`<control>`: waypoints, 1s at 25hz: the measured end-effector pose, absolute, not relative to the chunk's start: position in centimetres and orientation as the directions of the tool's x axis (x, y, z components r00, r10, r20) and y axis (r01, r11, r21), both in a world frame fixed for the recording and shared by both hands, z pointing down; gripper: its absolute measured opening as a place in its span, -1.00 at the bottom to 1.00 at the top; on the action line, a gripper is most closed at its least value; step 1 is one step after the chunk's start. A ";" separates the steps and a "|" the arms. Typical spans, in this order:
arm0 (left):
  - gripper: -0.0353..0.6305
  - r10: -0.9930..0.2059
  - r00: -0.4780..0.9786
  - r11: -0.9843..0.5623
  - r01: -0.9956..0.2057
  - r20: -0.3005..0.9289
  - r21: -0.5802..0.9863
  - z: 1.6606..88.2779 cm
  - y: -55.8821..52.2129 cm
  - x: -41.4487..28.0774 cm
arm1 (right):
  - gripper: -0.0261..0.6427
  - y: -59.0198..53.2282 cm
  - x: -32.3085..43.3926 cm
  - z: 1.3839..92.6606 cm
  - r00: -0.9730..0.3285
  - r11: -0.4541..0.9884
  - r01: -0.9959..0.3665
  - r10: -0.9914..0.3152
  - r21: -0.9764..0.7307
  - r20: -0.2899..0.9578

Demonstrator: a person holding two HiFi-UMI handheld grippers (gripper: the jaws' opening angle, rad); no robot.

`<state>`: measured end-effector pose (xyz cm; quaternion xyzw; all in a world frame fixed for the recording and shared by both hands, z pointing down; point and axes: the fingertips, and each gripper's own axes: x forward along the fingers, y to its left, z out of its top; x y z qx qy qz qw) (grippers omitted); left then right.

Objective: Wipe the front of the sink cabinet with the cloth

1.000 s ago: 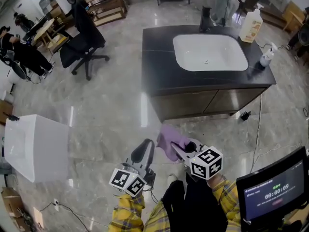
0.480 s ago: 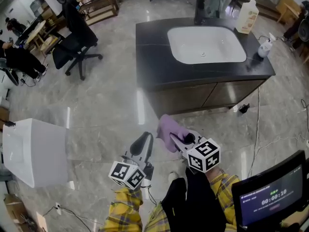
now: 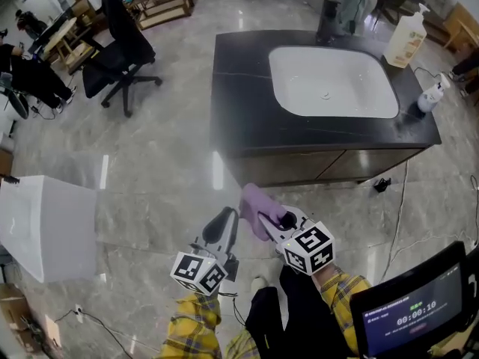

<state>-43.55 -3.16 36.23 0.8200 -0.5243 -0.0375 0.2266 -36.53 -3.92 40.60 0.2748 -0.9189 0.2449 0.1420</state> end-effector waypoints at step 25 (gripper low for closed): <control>-0.76 -0.935 0.267 -0.171 -0.916 0.232 0.364 44.1 -9.1 -47.7 | -0.72 -12.5 -43.1 49.7 -0.806 0.858 -0.491 -0.381 -0.150 0.453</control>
